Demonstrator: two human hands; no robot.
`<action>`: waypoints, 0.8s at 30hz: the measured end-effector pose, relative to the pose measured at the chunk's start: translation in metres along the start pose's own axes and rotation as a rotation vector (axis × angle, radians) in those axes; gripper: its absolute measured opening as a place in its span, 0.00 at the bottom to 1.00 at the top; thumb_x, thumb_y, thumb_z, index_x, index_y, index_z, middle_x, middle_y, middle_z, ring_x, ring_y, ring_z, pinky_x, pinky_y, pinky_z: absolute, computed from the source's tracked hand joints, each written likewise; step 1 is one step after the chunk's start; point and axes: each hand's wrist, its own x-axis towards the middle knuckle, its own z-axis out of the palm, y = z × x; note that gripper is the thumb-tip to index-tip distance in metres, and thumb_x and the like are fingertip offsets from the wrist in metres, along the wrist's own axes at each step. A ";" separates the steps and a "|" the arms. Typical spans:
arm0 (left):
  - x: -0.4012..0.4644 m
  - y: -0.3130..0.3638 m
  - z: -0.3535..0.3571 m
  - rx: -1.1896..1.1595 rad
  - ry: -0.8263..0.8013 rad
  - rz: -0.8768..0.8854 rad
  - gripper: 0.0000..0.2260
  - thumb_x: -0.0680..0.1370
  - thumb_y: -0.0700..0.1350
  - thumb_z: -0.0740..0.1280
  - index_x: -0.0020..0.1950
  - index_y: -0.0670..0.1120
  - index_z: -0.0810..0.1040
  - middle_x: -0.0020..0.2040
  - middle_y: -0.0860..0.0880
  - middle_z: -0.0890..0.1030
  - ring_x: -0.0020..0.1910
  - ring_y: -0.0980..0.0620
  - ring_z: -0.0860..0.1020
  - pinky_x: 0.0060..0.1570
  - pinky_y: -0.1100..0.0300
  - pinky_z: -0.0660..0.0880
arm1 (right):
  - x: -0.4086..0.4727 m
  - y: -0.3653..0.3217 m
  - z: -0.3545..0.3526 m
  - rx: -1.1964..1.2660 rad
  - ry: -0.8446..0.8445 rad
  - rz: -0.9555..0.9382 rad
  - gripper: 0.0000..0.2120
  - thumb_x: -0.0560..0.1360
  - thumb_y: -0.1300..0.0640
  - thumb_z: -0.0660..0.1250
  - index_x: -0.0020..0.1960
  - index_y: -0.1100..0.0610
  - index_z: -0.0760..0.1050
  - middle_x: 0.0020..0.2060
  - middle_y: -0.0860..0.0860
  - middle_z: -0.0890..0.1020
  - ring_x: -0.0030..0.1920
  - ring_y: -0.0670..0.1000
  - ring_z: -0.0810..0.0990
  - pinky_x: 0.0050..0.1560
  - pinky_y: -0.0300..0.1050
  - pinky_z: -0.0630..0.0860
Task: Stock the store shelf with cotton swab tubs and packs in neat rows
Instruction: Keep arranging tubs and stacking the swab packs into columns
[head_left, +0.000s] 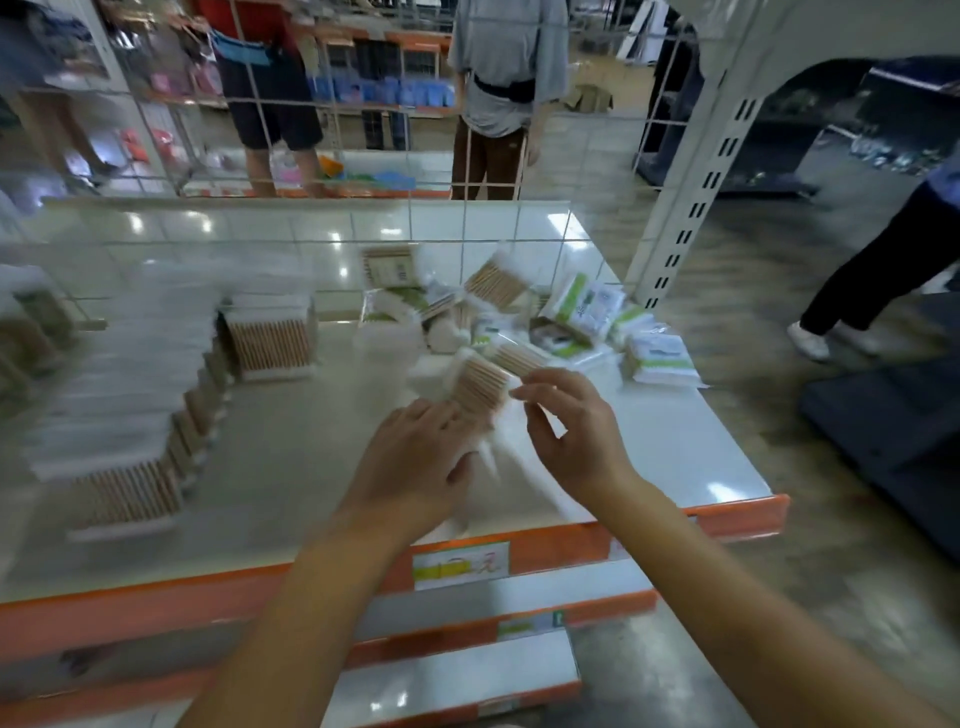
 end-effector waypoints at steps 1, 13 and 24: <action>0.004 0.000 0.002 -0.011 -0.020 -0.025 0.13 0.68 0.47 0.57 0.47 0.48 0.77 0.41 0.48 0.80 0.39 0.45 0.78 0.38 0.56 0.76 | 0.006 0.004 -0.003 -0.001 0.012 0.017 0.13 0.72 0.61 0.59 0.45 0.62 0.81 0.45 0.59 0.81 0.49 0.51 0.75 0.51 0.36 0.69; 0.059 -0.007 0.025 -0.008 -0.107 -0.118 0.18 0.69 0.50 0.55 0.46 0.43 0.81 0.46 0.45 0.80 0.43 0.42 0.78 0.39 0.49 0.78 | 0.057 0.047 0.017 -0.078 -0.538 0.410 0.18 0.75 0.45 0.64 0.54 0.59 0.72 0.49 0.58 0.78 0.50 0.59 0.76 0.47 0.50 0.70; 0.056 -0.013 0.032 -0.047 -0.074 -0.070 0.16 0.70 0.49 0.57 0.49 0.44 0.80 0.50 0.47 0.79 0.46 0.44 0.78 0.43 0.50 0.78 | 0.053 0.047 0.013 -0.081 -0.534 0.415 0.23 0.75 0.43 0.64 0.64 0.56 0.69 0.55 0.56 0.77 0.55 0.58 0.76 0.52 0.49 0.72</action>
